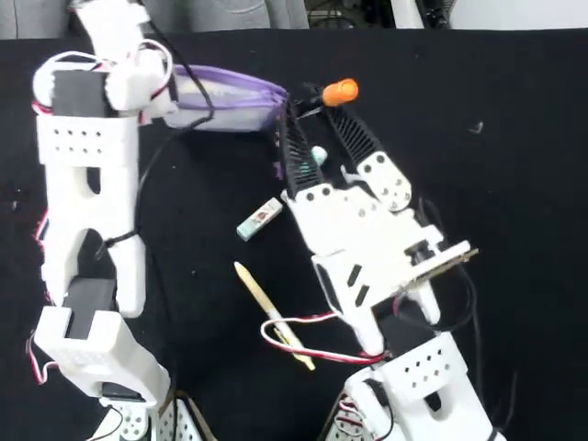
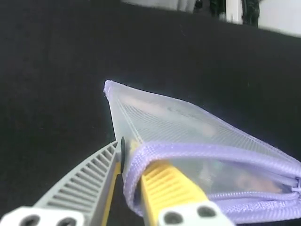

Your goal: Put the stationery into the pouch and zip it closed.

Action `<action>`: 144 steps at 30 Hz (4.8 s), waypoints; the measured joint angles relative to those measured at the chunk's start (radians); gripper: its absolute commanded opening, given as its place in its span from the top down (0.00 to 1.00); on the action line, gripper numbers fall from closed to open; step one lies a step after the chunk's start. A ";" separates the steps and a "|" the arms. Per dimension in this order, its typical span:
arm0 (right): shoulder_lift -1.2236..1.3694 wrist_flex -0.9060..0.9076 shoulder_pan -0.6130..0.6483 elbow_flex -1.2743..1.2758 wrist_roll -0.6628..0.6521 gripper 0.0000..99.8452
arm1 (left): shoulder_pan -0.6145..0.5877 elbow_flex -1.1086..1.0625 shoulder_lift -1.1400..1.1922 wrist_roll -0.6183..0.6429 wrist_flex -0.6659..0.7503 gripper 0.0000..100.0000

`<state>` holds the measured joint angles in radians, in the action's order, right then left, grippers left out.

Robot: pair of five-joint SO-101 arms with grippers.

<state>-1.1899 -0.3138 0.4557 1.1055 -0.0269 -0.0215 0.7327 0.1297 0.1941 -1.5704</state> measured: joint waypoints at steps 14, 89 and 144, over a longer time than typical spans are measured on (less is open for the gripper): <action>0.382 -0.295 0.014 0.000 0.002 0.99 | 0.035 -0.068 0.000 0.000 0.060 0.97; 0.190 0.193 -0.235 -0.161 0.005 0.80 | -0.141 0.318 0.000 0.000 0.130 0.97; 0.181 0.199 -0.399 -0.227 0.005 0.80 | 0.146 0.040 0.170 0.110 -0.178 0.97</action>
<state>-1.0088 -0.1143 0.0568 0.8784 -0.0222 0.1243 0.7725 0.3000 0.3046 -1.7484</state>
